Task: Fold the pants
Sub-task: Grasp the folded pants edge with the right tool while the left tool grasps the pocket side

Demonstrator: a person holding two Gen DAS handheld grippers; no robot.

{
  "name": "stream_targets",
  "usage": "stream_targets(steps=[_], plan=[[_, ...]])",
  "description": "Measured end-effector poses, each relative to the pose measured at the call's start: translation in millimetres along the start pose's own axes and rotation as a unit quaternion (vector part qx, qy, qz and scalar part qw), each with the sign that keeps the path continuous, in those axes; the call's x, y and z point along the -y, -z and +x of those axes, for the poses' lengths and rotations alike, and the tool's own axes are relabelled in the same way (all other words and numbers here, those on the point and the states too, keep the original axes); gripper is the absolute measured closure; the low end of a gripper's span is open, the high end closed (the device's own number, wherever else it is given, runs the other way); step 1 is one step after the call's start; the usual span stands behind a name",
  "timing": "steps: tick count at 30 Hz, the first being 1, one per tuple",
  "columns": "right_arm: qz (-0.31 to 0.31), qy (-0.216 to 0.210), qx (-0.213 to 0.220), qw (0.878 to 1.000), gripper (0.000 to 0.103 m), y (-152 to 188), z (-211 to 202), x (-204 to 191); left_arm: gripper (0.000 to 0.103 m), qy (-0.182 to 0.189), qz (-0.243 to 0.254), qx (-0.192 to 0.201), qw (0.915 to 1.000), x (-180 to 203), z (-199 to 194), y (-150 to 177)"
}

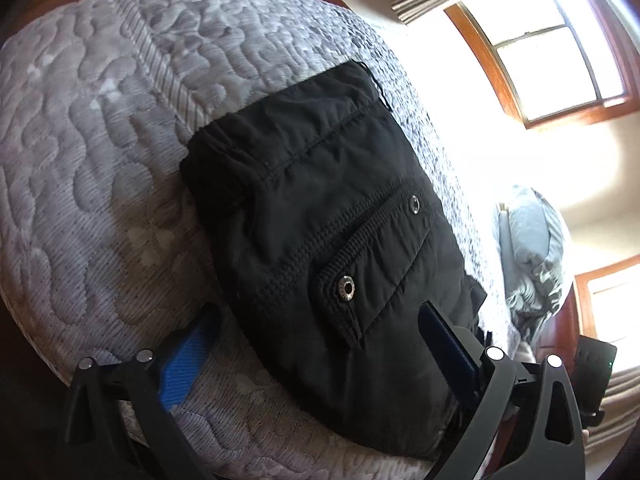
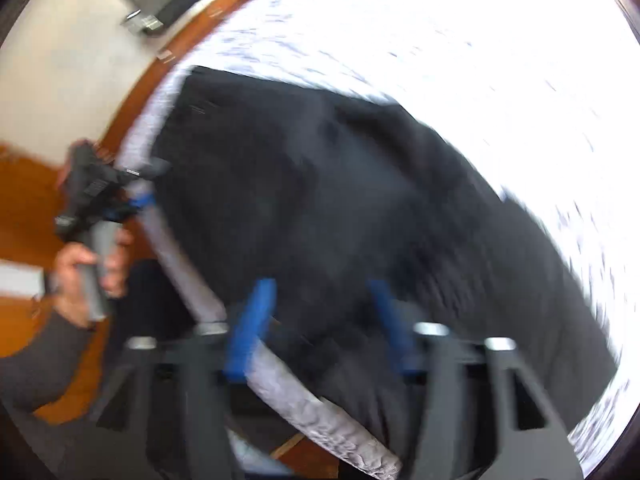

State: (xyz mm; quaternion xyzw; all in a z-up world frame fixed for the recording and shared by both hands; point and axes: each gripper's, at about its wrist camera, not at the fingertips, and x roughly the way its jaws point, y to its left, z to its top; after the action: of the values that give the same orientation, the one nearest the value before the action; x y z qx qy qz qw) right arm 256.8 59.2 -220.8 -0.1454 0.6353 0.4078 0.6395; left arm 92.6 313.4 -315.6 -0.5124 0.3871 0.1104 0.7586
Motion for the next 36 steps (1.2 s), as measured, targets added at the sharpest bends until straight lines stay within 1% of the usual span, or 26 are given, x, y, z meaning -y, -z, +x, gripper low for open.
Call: stream_targets(steps=[1, 2, 3, 5, 8, 10, 12, 14, 18, 20, 22, 23, 25, 27, 28, 29, 31, 32, 35, 36], plan=[[-0.024, -0.015, -0.013, 1.0, 0.02, -24.6, -2.2, -4.0, 0.004, 0.006, -0.014, 0.003, 0.9999, -3.3, -1.0, -1.2], [-0.05, -0.023, -0.024, 0.998, 0.02, -47.3, -3.8, -13.0, 0.004, 0.01, -0.026, 0.005, 0.9996, -6.1, -1.8, -2.3], [-0.076, -0.026, -0.037, 0.996, 0.019, -70.3, -3.0, -24.4, 0.004, 0.015, -0.039, 0.008, 0.9991, -9.7, -2.8, -3.8], [-0.116, -0.028, -0.067, 0.991, 0.014, -115.5, 5.5, -41.4, 0.004, 0.033, -0.073, 0.016, 0.9967, -19.4, -6.4, -6.7], [-0.157, -0.044, -0.137, 0.977, 0.014, -161.7, 35.4, -69.5, 0.004, 0.066, -0.115, 0.034, 0.9906, -32.2, -11.5, -15.4], [-0.19, -0.045, -0.163, 0.967, 0.013, -186.7, 57.8, -85.9, 0.004, 0.085, -0.134, 0.045, 0.9863, -40.7, -13.3, -21.1], [-0.207, -0.057, -0.184, 0.959, 0.013, -200.5, 70.8, -96.8, 0.004, 0.102, -0.147, 0.039, 0.9831, -47.0, -10.2, -27.9], [-0.224, -0.068, -0.204, 0.951, 0.013, -209.3, 89.1, -104.8, 0.004, 0.103, -0.155, 0.036, 0.9818, -52.0, -7.7, -31.2], [-0.246, -0.084, -0.227, 0.939, 0.013, -230.5, 124.5, -127.8, 0.004, 0.103, -0.153, 0.042, 0.982, -53.4, -4.4, -36.2], [-0.25, -0.088, -0.233, 0.936, 0.013, -237.8, 140.7, -133.0, 0.005, 0.106, -0.157, 0.049, 0.9807, -52.7, -2.9, -38.6], [-0.248, -0.091, -0.237, 0.935, 0.013, -247.2, 154.4, -136.3, 0.01, 0.109, -0.161, 0.049, 0.9798, -56.4, -3.1, -40.9], [-0.246, -0.094, -0.24, 0.934, 0.013, -252.1, 158.9, -136.6, 0.011, 0.113, -0.165, 0.048, 0.9786, -59.9, -4.2, -41.7], [-0.244, -0.1, -0.245, 0.933, 0.013, -261.9, 167.4, -138.7, 0.015, 0.127, -0.182, 0.054, 0.9735, -66.7, -6.0, -42.1], [-0.243, -0.105, -0.253, 0.93, 0.013, -268.1, 174.8, -140.5, 0.018, 0.136, -0.201, 0.058, 0.9684, -74.5, -7.8, -41.9], [-0.246, -0.106, -0.259, 0.928, 0.013, -270.4, 178.9, -142.4, 0.019, 0.136, -0.202, 0.059, 0.968, -76.5, -8.4, -42.5], [-0.249, -0.108, -0.265, 0.925, 0.013, -271.6, 181.9, -144.3, 0.02, 0.133, -0.197, 0.058, 0.9696, -77.0, -8.5, -42.9], [-0.258, -0.108, -0.277, 0.919, 0.013, -273.5, 188.0, -148.3, 0.027, 0.12, -0.181, 0.054, 0.9747, -75.3, -7.4, -42.8], [-0.262, -0.109, -0.283, 0.916, 0.013, -273.6, 191.7, -151.5, 0.029, 0.116, -0.177, 0.053, 0.9758, -75.4, -6.3, -43.3], [-0.273, -0.117, -0.296, 0.908, 0.013, -273.8, 201.8, -161.7, 0.034, 0.117, -0.184, 0.055, 0.9743, -76.0, -3.5, -43.1], [-0.277, -0.116, -0.298, 0.906, 0.013, -274.9, 206.0, -165.6, 0.037, 0.115, -0.184, 0.055, 0.9746, -77.7, -4.6, -40.6]])
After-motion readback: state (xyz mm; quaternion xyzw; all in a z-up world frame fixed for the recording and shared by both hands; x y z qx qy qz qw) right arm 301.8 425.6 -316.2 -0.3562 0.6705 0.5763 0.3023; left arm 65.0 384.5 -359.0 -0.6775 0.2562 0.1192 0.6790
